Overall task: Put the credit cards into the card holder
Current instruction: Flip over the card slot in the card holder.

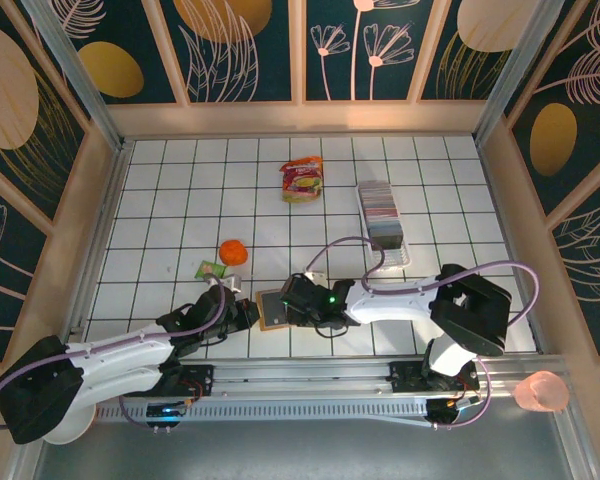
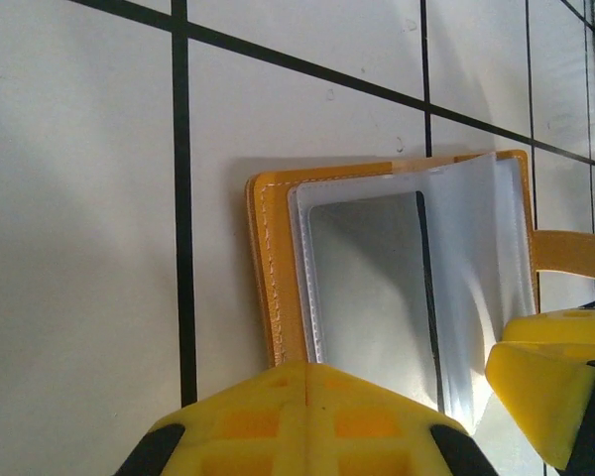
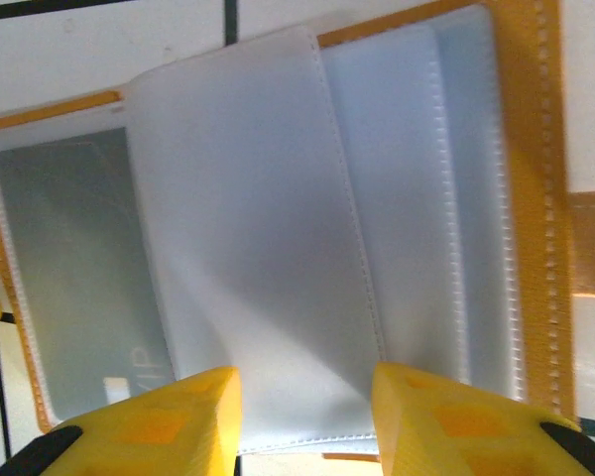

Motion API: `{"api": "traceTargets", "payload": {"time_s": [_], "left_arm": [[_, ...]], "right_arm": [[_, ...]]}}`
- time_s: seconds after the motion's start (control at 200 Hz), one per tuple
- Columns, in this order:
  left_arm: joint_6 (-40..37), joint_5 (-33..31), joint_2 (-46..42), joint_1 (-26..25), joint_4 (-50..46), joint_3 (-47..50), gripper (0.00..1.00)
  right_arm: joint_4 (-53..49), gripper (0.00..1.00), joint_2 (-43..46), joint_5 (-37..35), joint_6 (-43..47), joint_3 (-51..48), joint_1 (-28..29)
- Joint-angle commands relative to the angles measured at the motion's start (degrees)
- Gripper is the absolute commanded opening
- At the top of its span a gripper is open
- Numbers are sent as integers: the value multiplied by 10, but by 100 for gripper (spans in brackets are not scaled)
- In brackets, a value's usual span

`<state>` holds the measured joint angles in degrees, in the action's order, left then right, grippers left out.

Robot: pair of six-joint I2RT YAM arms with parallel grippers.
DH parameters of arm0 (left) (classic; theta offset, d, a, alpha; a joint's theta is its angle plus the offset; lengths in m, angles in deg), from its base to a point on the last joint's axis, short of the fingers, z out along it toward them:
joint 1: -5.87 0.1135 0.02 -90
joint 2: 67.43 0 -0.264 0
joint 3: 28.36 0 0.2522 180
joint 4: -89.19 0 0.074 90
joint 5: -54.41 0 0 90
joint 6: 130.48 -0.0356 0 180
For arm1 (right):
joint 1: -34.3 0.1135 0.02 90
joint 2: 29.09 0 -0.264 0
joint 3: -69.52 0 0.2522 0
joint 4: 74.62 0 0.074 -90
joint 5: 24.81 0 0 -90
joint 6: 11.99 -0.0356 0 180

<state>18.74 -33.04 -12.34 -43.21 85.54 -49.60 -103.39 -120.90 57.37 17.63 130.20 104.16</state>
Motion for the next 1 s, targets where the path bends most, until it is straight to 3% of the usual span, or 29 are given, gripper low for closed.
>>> {"api": "traceTargets", "payload": {"time_s": [0.0,0.996], "left_arm": [[2,4,4,-1,10,5,0],[13,-6,1,-1,14,14,0]], "right_arm": [[28,40,-16,15,-3,13,8],[183,41,-45,62,-20,3,9]]}}
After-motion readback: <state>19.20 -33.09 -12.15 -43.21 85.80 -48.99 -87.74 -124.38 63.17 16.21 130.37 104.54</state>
